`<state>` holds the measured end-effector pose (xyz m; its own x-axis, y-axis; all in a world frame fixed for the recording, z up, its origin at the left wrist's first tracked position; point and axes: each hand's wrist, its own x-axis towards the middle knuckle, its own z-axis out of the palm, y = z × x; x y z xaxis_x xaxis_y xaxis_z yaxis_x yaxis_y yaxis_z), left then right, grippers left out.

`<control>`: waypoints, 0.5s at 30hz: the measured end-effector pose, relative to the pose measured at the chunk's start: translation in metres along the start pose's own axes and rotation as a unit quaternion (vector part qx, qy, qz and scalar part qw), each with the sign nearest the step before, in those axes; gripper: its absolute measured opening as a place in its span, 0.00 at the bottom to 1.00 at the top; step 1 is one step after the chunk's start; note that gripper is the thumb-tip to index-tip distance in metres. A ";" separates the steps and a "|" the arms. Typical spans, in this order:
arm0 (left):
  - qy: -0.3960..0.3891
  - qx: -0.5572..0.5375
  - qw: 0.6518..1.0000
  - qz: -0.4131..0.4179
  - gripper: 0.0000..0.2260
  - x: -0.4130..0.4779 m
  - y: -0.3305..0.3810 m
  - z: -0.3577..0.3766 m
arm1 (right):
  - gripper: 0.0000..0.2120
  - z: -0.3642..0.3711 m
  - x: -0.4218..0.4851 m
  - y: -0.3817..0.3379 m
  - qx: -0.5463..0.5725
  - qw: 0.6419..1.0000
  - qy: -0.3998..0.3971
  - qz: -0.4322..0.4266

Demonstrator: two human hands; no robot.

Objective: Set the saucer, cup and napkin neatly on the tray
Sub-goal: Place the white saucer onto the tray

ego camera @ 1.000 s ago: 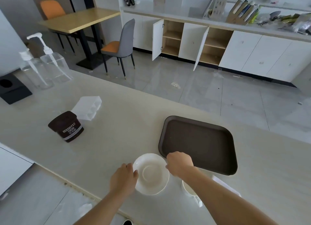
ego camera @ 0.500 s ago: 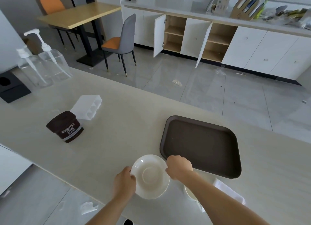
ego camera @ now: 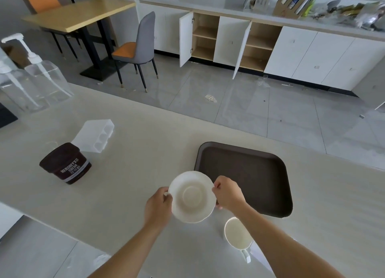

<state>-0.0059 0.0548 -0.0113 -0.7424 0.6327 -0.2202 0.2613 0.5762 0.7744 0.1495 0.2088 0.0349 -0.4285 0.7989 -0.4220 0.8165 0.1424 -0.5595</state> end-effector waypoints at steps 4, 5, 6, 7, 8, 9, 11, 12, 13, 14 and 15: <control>0.021 0.159 0.983 0.092 0.15 0.025 -0.006 0.002 | 0.06 -0.016 0.009 0.011 0.042 0.998 0.023 0.037; 0.020 0.212 0.971 0.112 0.17 0.032 -0.008 0.003 | 0.06 -0.021 0.013 0.014 0.049 0.997 0.031 0.046; 0.010 0.264 0.957 0.122 0.19 0.038 -0.011 0.004 | 0.06 -0.025 0.016 0.017 0.054 0.996 0.040 0.054; -0.011 0.309 0.944 0.120 0.21 0.044 -0.013 0.005 | 0.06 -0.028 0.019 0.021 0.059 0.995 0.048 0.063; -0.034 0.343 0.933 0.107 0.23 0.050 -0.016 0.007 | 0.07 -0.031 0.023 0.024 0.066 0.994 0.055 0.071; -0.052 0.368 0.924 0.089 0.25 0.055 -0.020 0.009 | 0.07 -0.032 0.027 0.027 0.074 0.992 0.062 0.081; -0.069 0.394 0.915 0.057 0.28 0.062 -0.029 0.018 | 0.07 -0.035 0.034 0.034 0.083 0.989 0.073 0.098; -0.068 0.397 0.914 0.054 0.31 0.063 -0.034 0.022 | 0.07 -0.036 0.038 0.037 0.084 0.988 0.078 0.105; -0.063 0.396 0.914 0.056 0.34 0.062 -0.038 0.025 | 0.07 -0.037 0.041 0.040 0.085 0.987 0.084 0.111; -0.057 0.399 0.913 0.058 0.37 0.062 -0.041 0.027 | 0.07 -0.037 0.045 0.043 0.084 0.986 0.087 0.115; -0.049 0.405 0.911 0.060 0.41 0.062 -0.044 0.029 | 0.08 -0.036 0.048 0.045 0.083 0.986 0.089 0.117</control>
<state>-0.0452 0.0836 -0.0758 -0.6302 0.7366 -0.2454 0.7361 0.6674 0.1128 0.1798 0.2750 0.0154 -0.1484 0.8906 -0.4300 0.8047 -0.1440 -0.5760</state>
